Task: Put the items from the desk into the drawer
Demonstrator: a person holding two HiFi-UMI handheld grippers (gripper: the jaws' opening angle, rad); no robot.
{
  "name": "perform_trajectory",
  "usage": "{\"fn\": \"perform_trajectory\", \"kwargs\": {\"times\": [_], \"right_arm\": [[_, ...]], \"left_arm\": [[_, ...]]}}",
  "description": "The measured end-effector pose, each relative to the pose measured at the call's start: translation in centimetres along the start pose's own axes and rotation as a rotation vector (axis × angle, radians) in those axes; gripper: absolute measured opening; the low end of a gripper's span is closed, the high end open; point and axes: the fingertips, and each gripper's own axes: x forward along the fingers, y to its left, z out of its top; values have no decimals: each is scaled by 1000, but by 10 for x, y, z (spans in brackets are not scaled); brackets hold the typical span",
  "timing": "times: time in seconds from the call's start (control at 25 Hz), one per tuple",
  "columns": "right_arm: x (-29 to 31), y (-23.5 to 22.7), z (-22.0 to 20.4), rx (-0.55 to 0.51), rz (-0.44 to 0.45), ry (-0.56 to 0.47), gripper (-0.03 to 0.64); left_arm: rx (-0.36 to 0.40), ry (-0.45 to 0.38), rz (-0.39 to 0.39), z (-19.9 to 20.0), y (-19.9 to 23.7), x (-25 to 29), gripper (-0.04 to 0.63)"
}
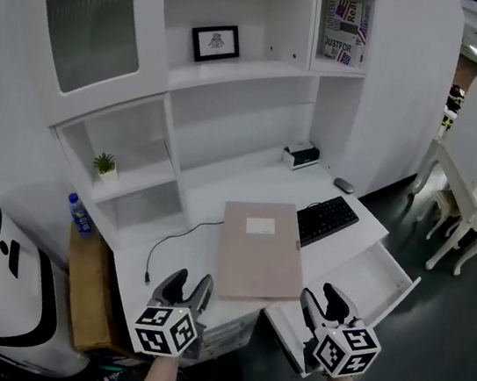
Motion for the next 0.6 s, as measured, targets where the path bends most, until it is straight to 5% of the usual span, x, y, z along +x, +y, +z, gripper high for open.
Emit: {"fn": "perform_trajectory", "kwargs": {"times": [0.6], "right_arm": [[64,-23,13,-10,-89,16,204]], "left_arm": [[-13,55,-83,17,23,82,221]]}}
